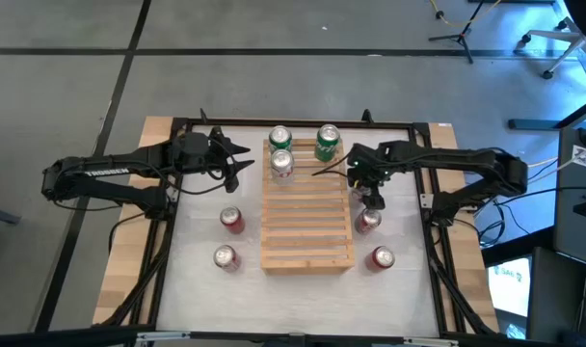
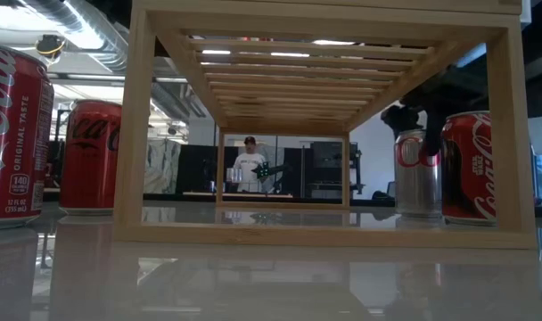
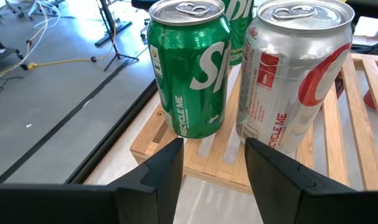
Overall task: Place canned beverage on shelf
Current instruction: Put the red and silver soda can on the shelf aligned with the red and silver soda can
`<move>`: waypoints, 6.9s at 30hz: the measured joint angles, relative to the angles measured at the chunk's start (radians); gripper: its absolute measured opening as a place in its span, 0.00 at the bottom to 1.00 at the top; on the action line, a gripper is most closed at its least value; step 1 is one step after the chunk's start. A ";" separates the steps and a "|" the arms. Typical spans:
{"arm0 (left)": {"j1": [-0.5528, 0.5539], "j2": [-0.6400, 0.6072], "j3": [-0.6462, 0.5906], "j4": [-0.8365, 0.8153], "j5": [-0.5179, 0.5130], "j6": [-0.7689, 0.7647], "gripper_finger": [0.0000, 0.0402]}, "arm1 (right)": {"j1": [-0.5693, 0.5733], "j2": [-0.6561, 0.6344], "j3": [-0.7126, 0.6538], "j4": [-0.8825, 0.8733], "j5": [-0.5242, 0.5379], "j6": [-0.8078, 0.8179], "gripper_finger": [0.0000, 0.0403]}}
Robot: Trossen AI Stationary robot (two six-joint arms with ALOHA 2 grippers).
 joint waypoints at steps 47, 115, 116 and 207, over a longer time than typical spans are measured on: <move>0.000 0.000 0.000 0.000 0.000 0.002 0.41 | 0.000 -0.005 0.613 -0.559 0.051 0.005 0.74; 0.000 0.000 0.000 0.000 0.000 0.002 0.41 | 0.000 0.187 0.757 -0.265 -0.106 -0.025 0.75; 0.000 0.000 0.000 0.000 0.000 0.002 0.41 | 0.000 0.187 0.757 -0.265 -0.106 -0.025 0.75; 0.000 0.000 0.000 0.000 0.000 0.002 0.41 | 0.187 -0.196 0.375 -0.091 0.193 0.460 0.92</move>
